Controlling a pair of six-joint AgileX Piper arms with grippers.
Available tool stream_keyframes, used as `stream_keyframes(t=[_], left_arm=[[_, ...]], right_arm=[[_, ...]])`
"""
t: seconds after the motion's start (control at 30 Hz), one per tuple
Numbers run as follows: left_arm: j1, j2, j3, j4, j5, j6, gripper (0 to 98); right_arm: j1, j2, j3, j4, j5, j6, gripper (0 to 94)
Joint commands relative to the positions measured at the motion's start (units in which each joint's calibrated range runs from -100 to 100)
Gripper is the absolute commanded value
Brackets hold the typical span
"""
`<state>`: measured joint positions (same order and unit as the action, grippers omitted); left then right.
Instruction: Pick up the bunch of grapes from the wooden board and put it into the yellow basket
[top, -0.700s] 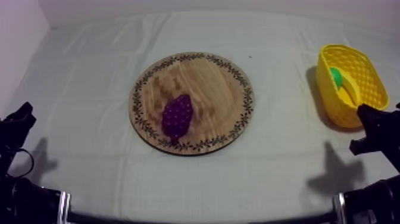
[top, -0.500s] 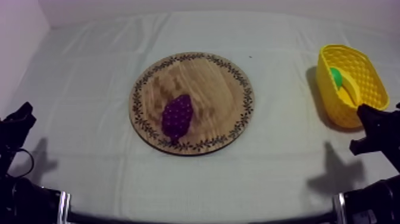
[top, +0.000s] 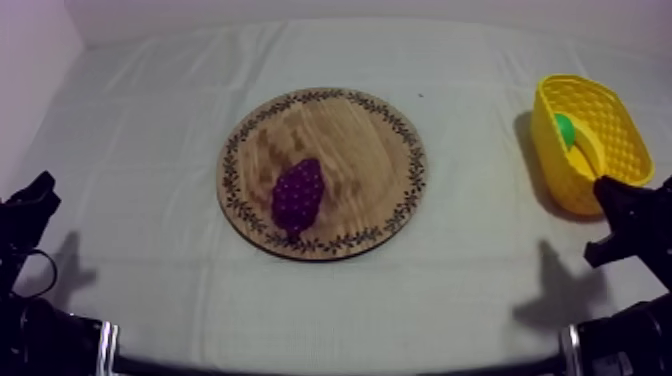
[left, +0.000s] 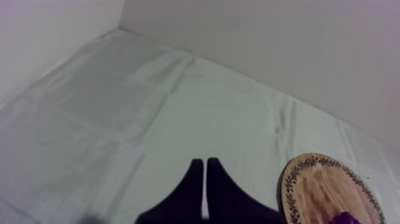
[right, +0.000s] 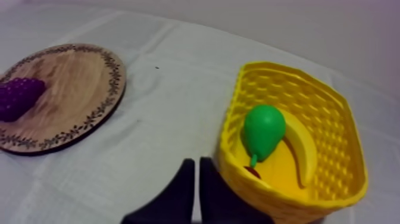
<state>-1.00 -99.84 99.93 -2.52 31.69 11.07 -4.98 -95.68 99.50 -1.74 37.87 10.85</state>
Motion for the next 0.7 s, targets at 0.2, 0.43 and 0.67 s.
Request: stream_keyframes(t=[0.2, 0.43, 0.67], left_arm=[[0.0, 0.0, 0.0, 0.01, 0.0, 0.0, 0.0], [0.0, 0.0, 0.0, 0.01, 0.0, 0.0, 0.0], [0.0, 0.0, 0.0, 0.01, 0.0, 0.0, 0.0]], right_arm=[[-6.8, 0.0, -1.6, 0.9, 3.9, -1.0, 0.7], [-12.8, 8.3, -13.3, 4.8, 11.1, -5.7, 0.6], [-17.2, 29.7, -38.5, 7.1, 20.6, -14.3, 0.5]])
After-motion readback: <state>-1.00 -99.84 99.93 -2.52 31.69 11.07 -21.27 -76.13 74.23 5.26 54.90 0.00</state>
